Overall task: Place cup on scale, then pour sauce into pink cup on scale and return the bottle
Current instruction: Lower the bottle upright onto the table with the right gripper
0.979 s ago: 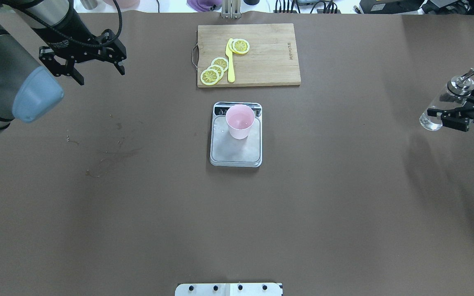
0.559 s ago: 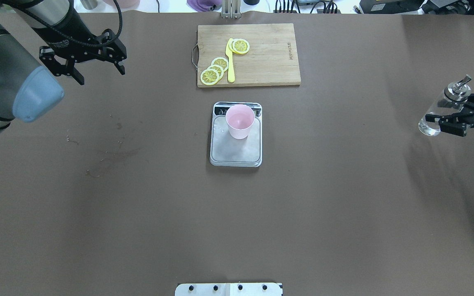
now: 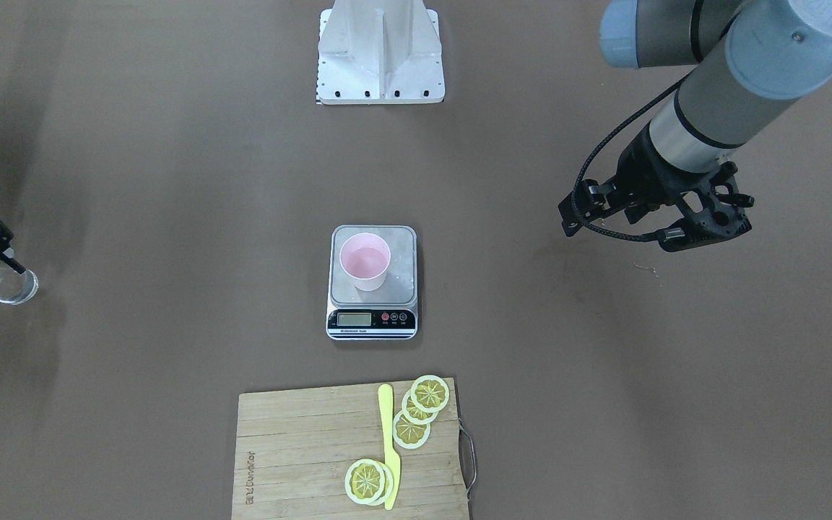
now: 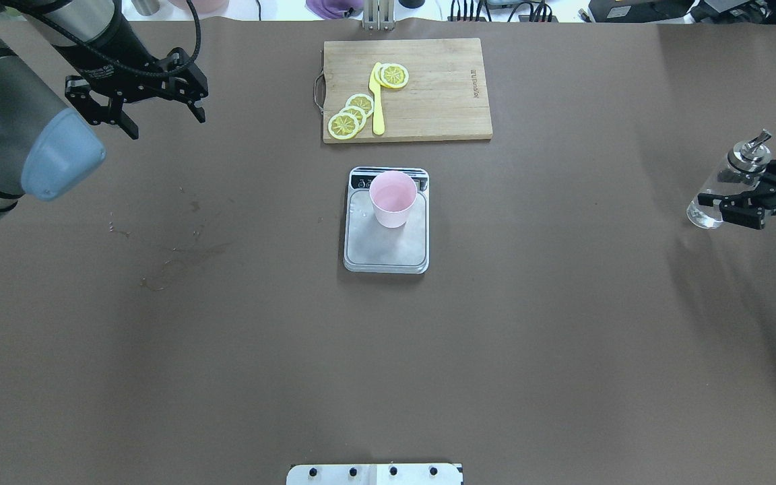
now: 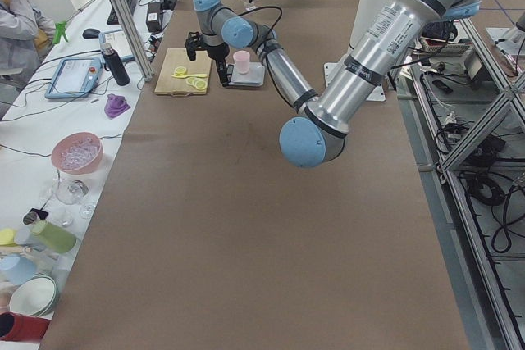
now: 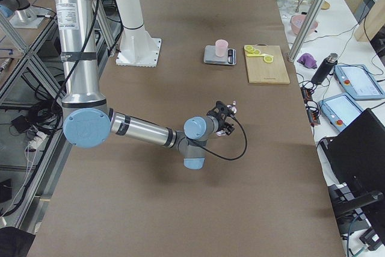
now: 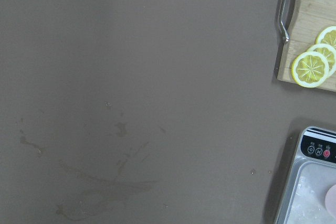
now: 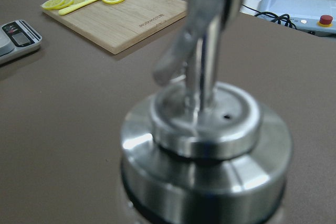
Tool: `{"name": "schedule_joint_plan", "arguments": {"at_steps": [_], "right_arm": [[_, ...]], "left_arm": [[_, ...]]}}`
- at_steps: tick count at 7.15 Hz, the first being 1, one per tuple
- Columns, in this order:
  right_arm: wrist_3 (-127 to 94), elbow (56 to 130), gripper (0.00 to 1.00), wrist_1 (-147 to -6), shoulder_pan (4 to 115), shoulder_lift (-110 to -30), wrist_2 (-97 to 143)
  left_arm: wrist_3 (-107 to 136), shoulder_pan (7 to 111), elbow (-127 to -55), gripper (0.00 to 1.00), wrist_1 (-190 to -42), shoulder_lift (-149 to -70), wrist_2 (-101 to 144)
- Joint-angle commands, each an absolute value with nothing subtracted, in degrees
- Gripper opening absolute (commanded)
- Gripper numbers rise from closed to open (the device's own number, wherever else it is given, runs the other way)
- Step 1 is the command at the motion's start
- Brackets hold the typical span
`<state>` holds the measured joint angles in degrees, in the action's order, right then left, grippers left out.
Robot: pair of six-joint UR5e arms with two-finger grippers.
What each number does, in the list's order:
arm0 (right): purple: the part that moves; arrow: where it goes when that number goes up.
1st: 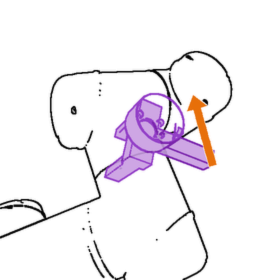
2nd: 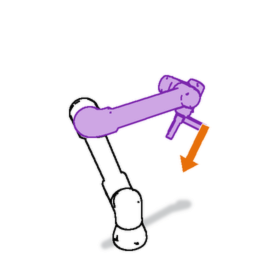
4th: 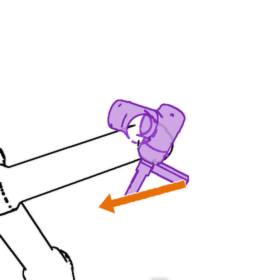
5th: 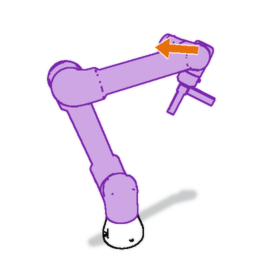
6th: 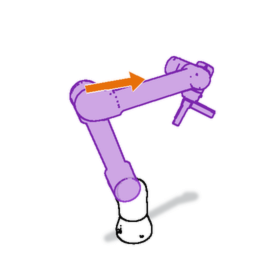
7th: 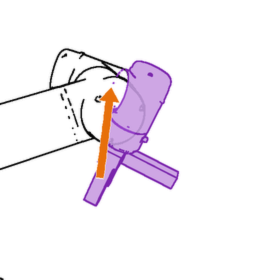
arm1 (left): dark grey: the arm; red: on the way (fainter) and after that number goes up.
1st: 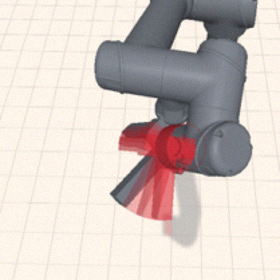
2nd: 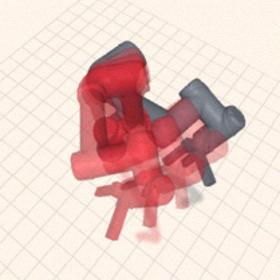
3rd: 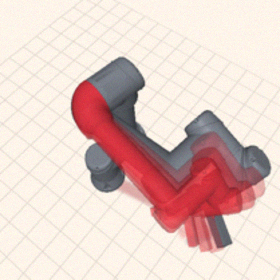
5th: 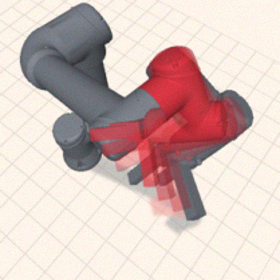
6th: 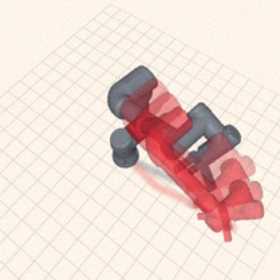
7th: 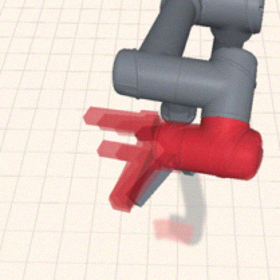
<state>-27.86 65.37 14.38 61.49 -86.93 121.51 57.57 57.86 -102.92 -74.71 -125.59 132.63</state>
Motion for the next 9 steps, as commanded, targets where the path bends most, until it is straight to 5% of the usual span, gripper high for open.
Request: {"name": "schedule_joint_plan", "arguments": {"at_steps": [1, 5, 7, 8, 9], "right_arm": [[-27.9, 65.0, 0.06, 14.3, 61.0, -87.2, 121.6], [-27.9, 61.2, 0.26, 18.1, 60.6, -87.1, 121.6], [-27.9, 61.6, 0.63, 18.5, 60.6, -87.1, 121.6], [-27.9, 62.0, 1.00, 18.6, 60.6, -87.1, 121.6], [-27.9, 61.3, 1.00, 19.9, 60.6, -87.2, 121.5]], "left_arm": [[57.6, 57.8, -102.9, 0.98, -74.7, -125.6, 132.6], [57.7, 57.9, -103.3, 0.98, -74.6, -125.6, 132.6], [57.8, 57.9, -103.4, 0.98, -74.6, -125.6, 132.6], [57.9, 57.8, -103.5, 0.98, -74.0, -125.7, 132.6], [57.9, 57.9, -103.8, 0.98, -73.5, -125.8, 132.5]]}}
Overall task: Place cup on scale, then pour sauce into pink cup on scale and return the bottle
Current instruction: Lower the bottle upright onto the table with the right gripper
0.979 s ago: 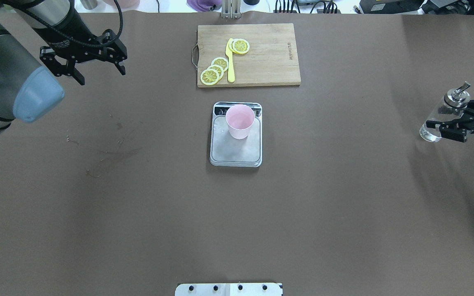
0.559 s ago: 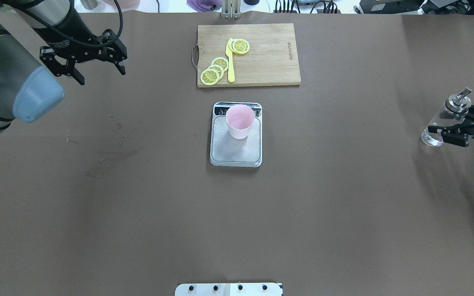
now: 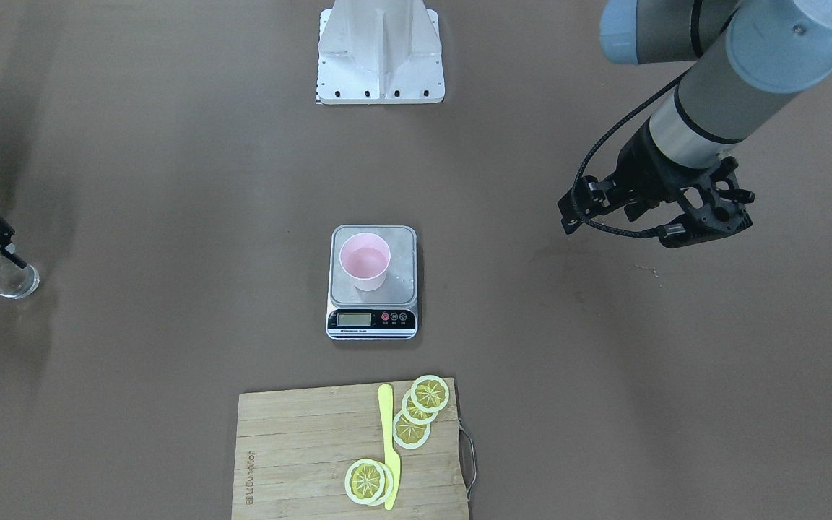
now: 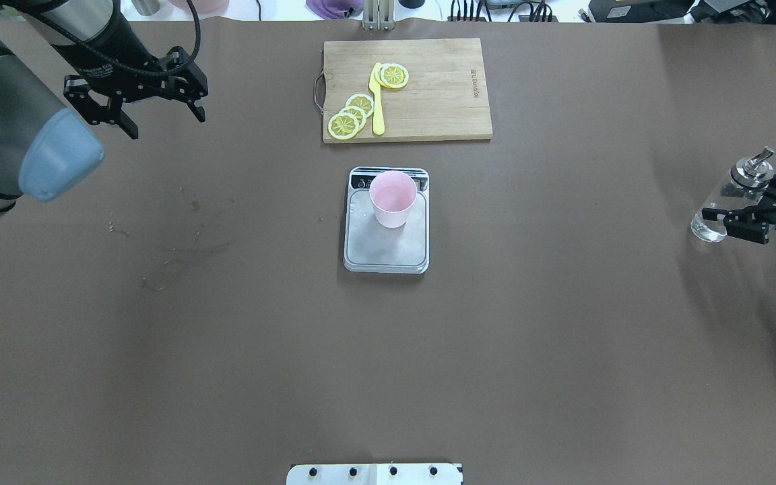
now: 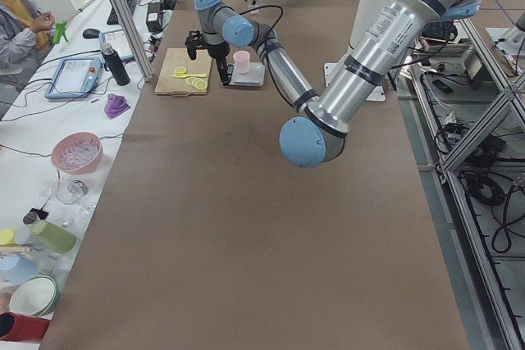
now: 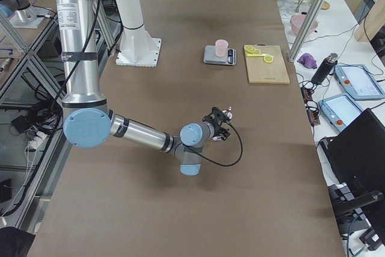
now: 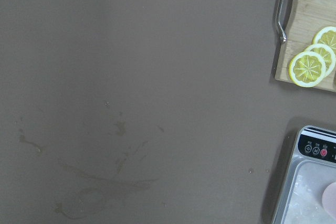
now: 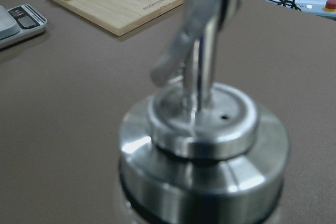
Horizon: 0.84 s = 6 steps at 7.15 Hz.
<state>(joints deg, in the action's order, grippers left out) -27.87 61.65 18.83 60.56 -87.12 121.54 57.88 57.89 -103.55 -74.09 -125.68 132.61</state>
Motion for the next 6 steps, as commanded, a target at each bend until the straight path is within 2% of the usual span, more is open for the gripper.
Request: {"name": "schedule_joint_plan", "arguments": {"at_steps": [1, 3, 6], "right_arm": [[-27.9, 61.4, 1.00, 20.1, 60.6, -87.2, 121.6], [-27.9, 62.6, 1.00, 20.4, 60.7, -89.3, 122.0], [-30.0, 64.0, 1.00, 26.8, 60.8, -97.5, 122.4]], "left_arm": [[57.9, 57.8, -103.8, 0.98, -73.5, -125.9, 132.6], [57.9, 57.9, -103.8, 0.98, -73.5, -125.8, 132.6], [58.0, 57.8, -103.8, 0.98, -73.5, -125.8, 132.5]]}}
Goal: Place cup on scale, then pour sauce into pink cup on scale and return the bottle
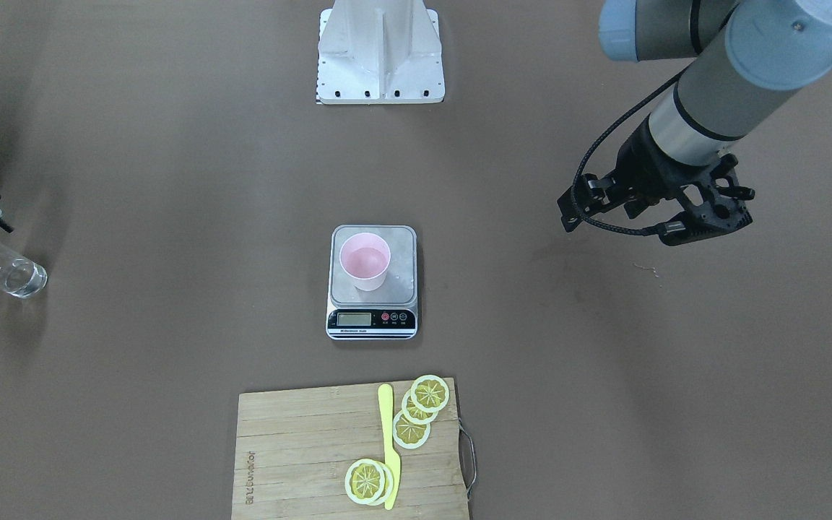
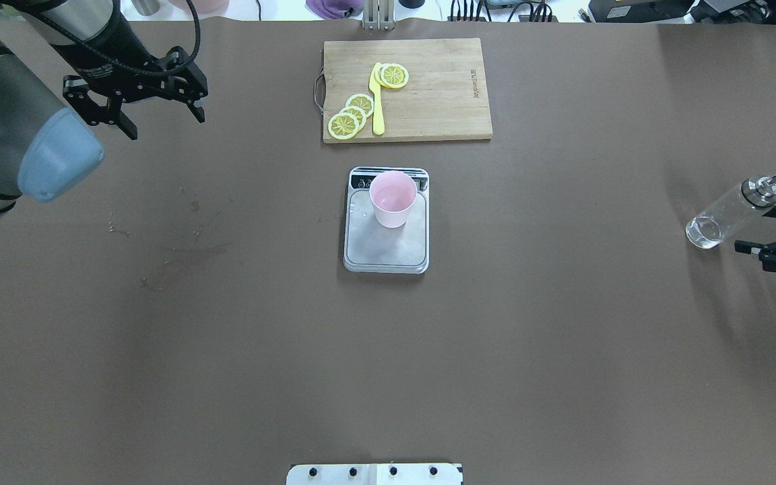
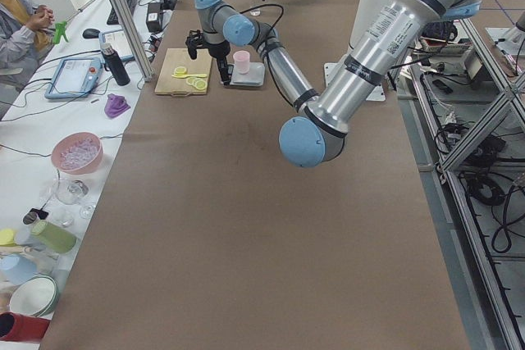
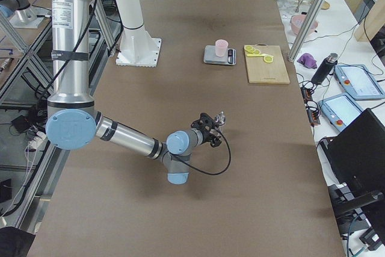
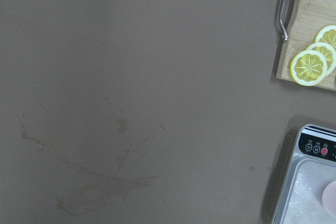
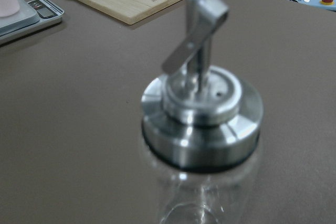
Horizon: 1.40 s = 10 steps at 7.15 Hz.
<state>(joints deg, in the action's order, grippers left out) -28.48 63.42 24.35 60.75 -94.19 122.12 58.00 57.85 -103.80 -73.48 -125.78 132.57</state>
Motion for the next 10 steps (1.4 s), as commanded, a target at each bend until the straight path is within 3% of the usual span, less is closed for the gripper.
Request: {"name": "schedule_joint_plan", "arguments": {"at_steps": [1, 3, 7, 10], "right_arm": [[-30.7, 64.4, 1.00, 27.2, 61.1, -99.8, 124.3], [-30.6, 63.6, 1.00, 23.2, 68.4, -100.4, 130.7], [-29.4, 63.9, 1.00, -6.3, 83.1, -93.8, 137.9], [-29.2, 65.4, 1.00, -30.2, 83.4, -88.9, 137.5]], "left_arm": [[58.0, 57.8, -103.8, 0.98, -73.5, -125.8, 132.5], [58.0, 57.8, -103.5, 0.98, -73.5, -125.8, 132.5], [57.3, 57.9, -103.5, 0.98, -73.6, -125.2, 131.9], [42.5, 62.6, -106.1, 0.98, -68.4, -123.3, 129.2]]}}
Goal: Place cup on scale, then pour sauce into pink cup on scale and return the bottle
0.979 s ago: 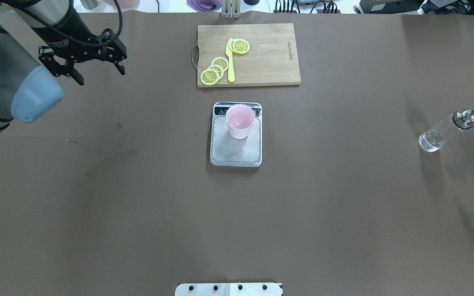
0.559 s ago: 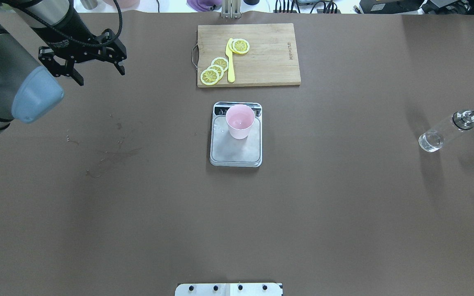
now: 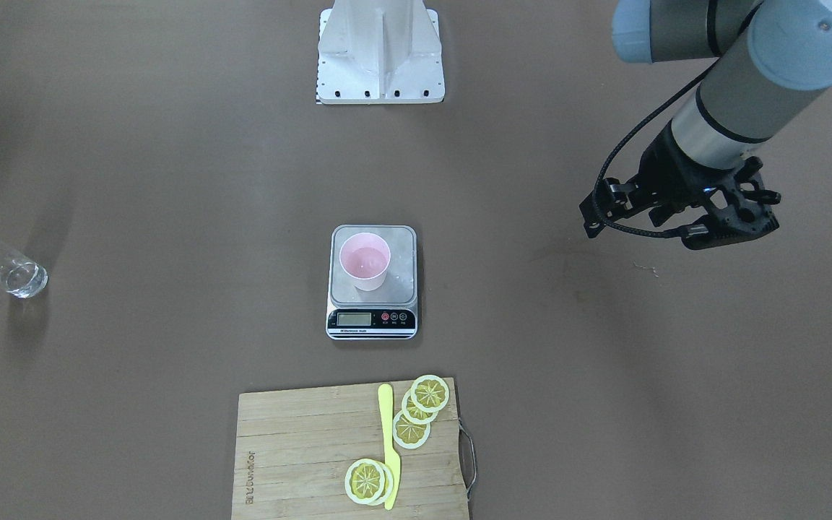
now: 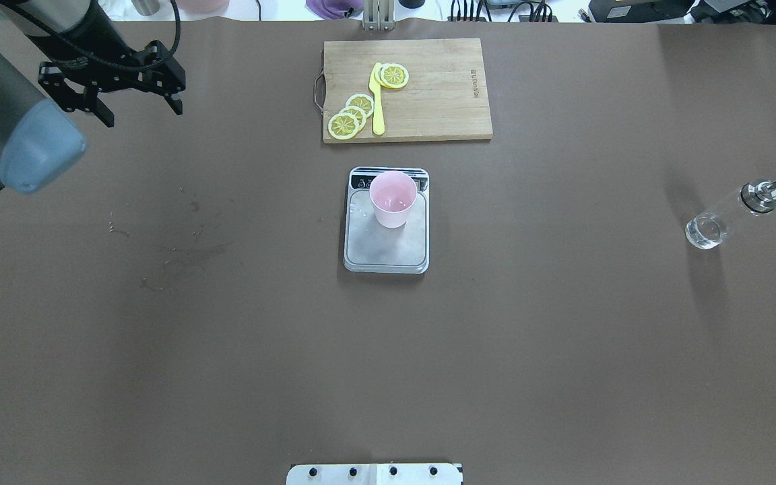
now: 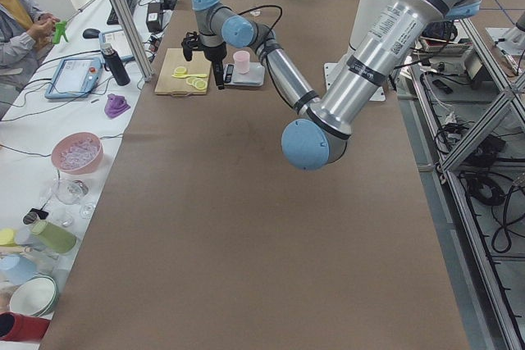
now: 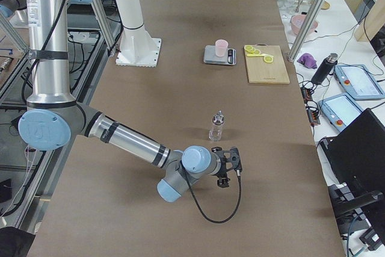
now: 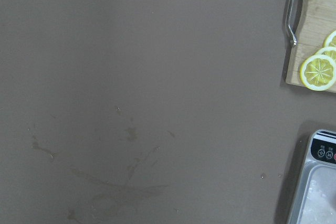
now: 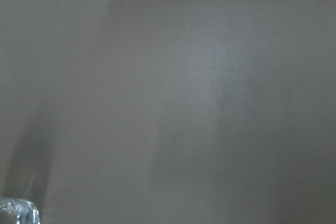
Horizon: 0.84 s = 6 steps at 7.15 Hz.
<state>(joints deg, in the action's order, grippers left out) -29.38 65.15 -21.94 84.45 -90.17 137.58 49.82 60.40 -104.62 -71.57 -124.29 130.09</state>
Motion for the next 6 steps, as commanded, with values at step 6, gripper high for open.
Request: {"name": "schedule_joint_plan", "arguments": {"at_steps": [6], "right_arm": [[0.5, 66.1, 1.00, -65.3, 87.5, -79.2, 136.8]], "left_arm": [[-0.9, 80.2, -102.5, 0.98, -61.9, -109.4, 126.6]]}}
